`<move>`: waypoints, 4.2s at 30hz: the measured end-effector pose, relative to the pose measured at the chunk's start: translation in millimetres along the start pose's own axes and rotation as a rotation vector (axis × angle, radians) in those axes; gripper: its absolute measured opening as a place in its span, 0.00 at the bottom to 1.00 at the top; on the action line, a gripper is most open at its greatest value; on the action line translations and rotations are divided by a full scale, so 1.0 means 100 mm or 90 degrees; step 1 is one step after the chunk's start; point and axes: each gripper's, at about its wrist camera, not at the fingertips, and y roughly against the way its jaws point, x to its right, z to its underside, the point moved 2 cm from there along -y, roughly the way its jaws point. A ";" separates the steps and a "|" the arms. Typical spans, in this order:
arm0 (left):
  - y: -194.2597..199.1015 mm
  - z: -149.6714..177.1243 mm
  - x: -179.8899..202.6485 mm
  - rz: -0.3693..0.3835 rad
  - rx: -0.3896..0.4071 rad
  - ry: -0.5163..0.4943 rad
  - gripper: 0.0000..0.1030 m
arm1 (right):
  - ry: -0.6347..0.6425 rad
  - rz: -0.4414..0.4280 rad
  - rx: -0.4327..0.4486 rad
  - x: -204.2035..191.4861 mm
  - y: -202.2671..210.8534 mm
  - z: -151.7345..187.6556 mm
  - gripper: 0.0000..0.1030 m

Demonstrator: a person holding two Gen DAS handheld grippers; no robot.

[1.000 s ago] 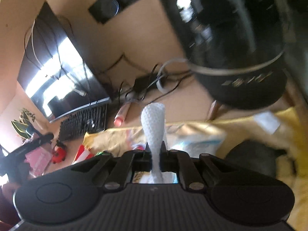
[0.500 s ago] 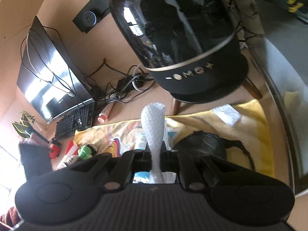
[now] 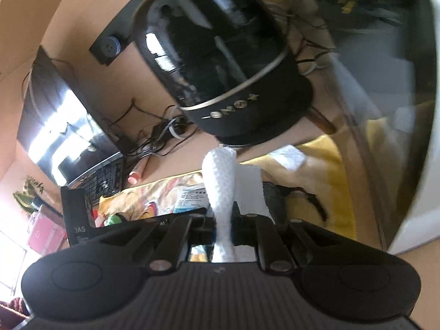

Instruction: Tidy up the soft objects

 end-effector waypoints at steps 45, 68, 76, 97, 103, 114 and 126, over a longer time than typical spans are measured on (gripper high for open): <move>0.81 0.45 -0.89 -0.157 -0.106 -0.034 0.98 | 0.334 0.028 -0.292 -1.01 -1.82 0.26 0.10; 0.84 0.57 -1.02 -0.094 -0.157 -0.059 0.99 | 0.166 0.034 -0.213 -0.95 -1.29 0.44 0.99; 0.84 0.59 -1.02 -0.094 -0.170 -0.076 1.00 | 0.372 0.272 -0.083 -1.04 -0.96 0.46 0.99; 0.82 0.59 -1.49 0.298 -0.124 0.283 1.00 | 0.333 -0.008 -0.281 -1.72 -2.13 -0.06 0.74; 0.74 0.56 -1.51 0.220 -0.104 0.249 1.00 | 0.330 0.005 -0.396 -1.71 -2.59 0.14 0.50; 0.78 0.01 -1.18 0.166 0.001 -0.014 1.00 | 0.125 -0.138 -0.336 -1.43 -2.08 -0.31 0.76; 0.54 0.22 -0.88 0.043 -0.049 -0.199 1.00 | 0.018 -0.072 -0.125 -0.89 -1.29 -0.19 0.82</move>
